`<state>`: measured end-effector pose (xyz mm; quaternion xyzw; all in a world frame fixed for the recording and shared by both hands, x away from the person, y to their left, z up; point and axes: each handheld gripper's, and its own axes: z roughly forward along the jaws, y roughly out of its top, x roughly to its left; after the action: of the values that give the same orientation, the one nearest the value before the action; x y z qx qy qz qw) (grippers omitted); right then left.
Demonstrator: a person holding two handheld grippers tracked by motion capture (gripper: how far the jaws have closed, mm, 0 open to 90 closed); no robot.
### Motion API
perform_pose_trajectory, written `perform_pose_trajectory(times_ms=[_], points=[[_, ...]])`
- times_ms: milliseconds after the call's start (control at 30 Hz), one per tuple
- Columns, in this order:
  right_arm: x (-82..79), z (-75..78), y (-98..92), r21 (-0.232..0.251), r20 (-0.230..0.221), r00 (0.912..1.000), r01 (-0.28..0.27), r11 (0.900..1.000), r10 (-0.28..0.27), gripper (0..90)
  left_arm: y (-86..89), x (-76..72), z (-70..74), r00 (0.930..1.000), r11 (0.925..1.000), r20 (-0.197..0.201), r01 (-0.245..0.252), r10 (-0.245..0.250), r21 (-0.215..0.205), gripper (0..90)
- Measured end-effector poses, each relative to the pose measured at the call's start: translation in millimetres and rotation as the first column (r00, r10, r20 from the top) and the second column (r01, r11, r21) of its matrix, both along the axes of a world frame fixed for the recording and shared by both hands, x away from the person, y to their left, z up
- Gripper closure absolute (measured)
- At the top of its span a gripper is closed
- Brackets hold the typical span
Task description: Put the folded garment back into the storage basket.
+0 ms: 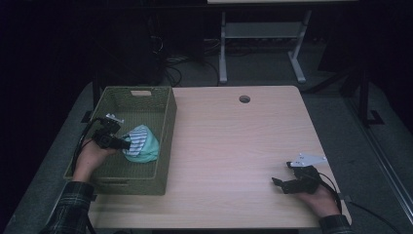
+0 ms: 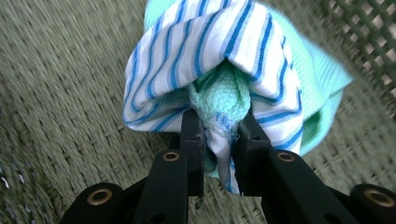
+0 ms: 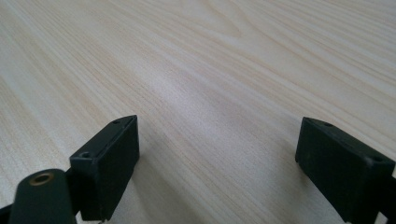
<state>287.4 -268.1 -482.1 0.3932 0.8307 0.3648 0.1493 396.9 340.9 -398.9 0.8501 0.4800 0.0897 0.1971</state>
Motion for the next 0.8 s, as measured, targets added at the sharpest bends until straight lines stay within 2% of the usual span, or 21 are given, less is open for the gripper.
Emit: perform_pose_trajectory(times_ms=[100,300,433,567,633,800], points=[[0.0,0.0,0.0,0.0,0.0,1.0,0.0,1.0,0.0,13.3,0.5,2.2,-8.5,0.9996,0.9991,-0.027,0.01,-0.009,0.041,75.1],[0.0,0.0,-0.1,0.0,0.0,1.0,-0.001,1.0,0.001,13.3,0.6,4.6,-18.2,0.9978,0.9969,-0.065,0.021,-0.016,0.076,74.3],[0.0,0.0,-0.1,0.0,0.0,1.0,-0.001,1.0,0.001,13.3,0.6,5.1,-19.5,0.9979,0.9955,-0.061,0.026,-0.02,0.091,70.7],[0.1,-0.1,-0.1,0.0,0.001,1.0,-0.001,1.0,0.001,13.3,3.3,2.9,-16.3,0.9981,0.9975,-0.056,0.028,-0.024,0.065,61.5],[0.1,-0.1,-0.1,0.001,0.002,1.0,0.001,1.0,-0.001,13.3,6.4,1.2,-13.2,0.9986,0.9992,-0.051,0.015,-0.013,0.037,57.6],[0.2,-0.2,-0.2,0.002,0.003,1.0,0.004,1.0,-0.004,13.3,14.1,-2.4,-2.0,0.9997,0.9999,-0.019,0.014,-0.015,-0.005,44.8]])
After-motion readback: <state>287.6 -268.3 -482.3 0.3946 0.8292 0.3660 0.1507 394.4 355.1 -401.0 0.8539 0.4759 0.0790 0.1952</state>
